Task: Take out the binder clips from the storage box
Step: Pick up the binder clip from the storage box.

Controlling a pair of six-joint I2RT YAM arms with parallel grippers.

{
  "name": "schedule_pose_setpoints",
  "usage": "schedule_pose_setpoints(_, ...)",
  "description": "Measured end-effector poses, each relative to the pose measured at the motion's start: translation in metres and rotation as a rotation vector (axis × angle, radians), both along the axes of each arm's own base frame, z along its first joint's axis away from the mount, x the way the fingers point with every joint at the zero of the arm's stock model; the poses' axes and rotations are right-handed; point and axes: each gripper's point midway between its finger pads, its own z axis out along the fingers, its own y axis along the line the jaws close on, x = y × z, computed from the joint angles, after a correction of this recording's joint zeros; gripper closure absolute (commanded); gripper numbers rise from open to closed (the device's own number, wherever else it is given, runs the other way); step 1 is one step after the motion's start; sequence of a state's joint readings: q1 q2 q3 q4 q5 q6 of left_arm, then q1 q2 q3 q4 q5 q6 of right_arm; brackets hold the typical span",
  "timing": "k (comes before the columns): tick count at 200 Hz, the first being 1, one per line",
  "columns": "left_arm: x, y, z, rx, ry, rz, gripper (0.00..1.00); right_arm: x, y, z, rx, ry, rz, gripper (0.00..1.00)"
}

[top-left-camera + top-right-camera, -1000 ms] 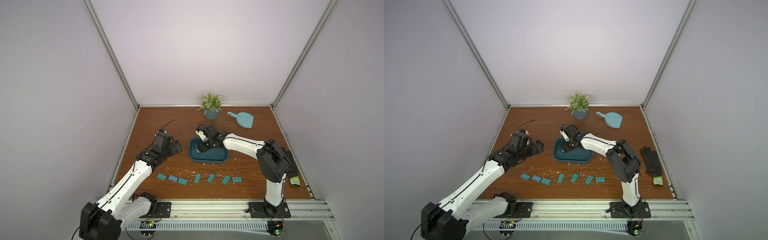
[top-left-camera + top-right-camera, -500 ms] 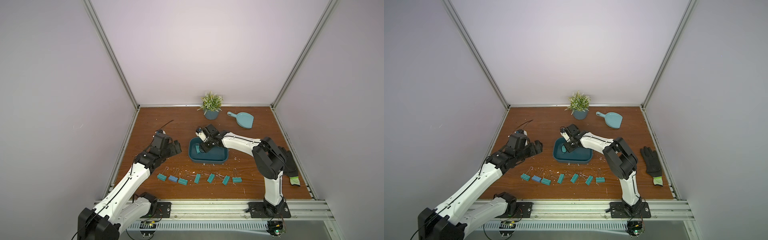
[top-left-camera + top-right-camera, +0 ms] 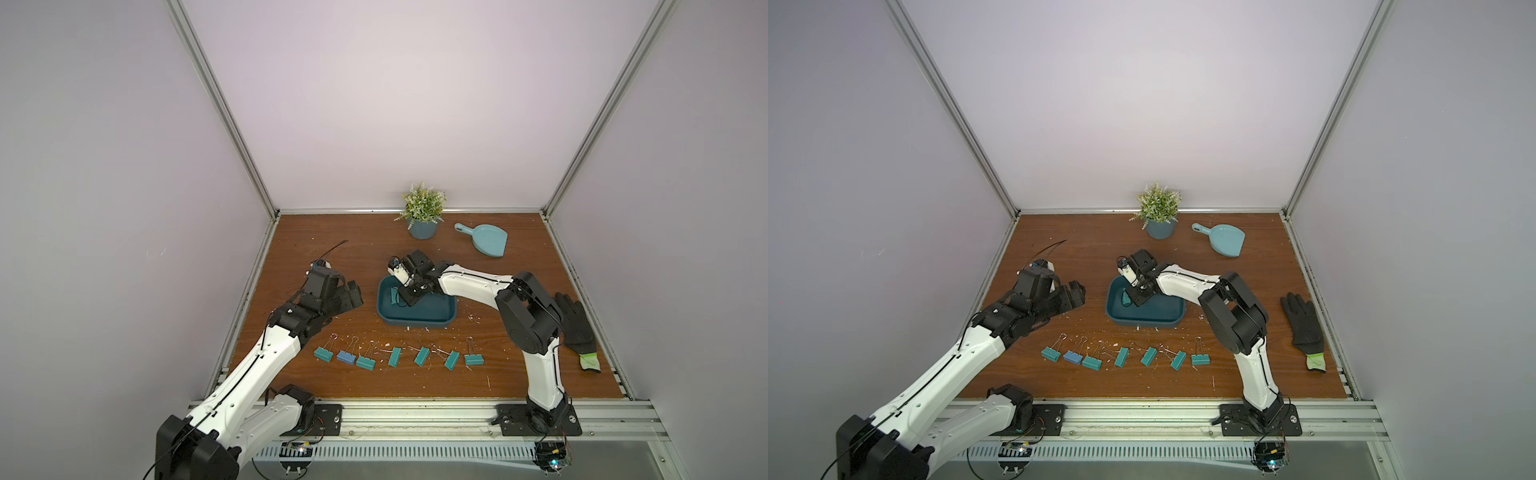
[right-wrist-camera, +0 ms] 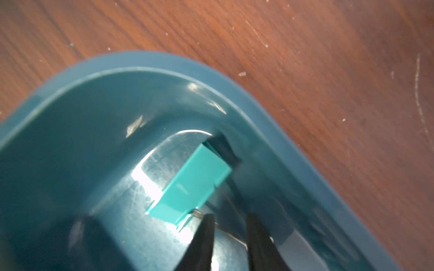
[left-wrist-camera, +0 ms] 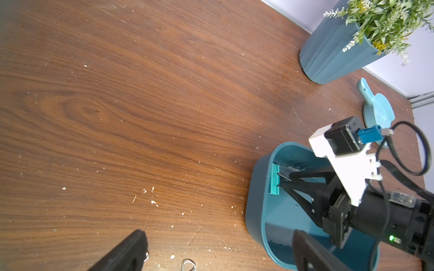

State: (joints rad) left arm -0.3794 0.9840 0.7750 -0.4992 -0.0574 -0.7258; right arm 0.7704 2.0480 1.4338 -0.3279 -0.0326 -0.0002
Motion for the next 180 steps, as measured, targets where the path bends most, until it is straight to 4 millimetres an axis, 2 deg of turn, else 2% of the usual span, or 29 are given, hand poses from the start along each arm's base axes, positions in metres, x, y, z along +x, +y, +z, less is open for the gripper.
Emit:
schedule_pose_setpoints(19,0.0,0.0,0.0,0.0,0.001,0.0,0.0,-0.003,0.001,0.0,0.014,0.001,-0.003,0.86)
schedule_pose_setpoints(26,0.0,0.0,0.0,0.001,0.001,0.0,0.0,-0.006,0.001,-0.001,0.018,0.006,-0.002,0.87)
schedule_pose_setpoints(45,0.0,0.0,-0.001,0.002,0.005,0.0,0.0,-0.014,0.003,0.0,0.028,0.022,0.005,0.87)
schedule_pose_setpoints(89,0.0,0.0,-0.002,0.003,0.008,0.001,0.0,-0.025,0.003,0.002,0.022,0.026,0.007,0.77)
schedule_pose_setpoints(123,0.0,0.0,-0.002,0.001,0.009,0.002,0.0,-0.02,0.0,0.005,0.006,-0.002,0.006,0.73)
schedule_pose_setpoints(180,0.0,0.0,-0.003,0.001,0.01,0.003,0.0,-0.01,-0.004,0.01,-0.014,-0.04,0.025,0.73)
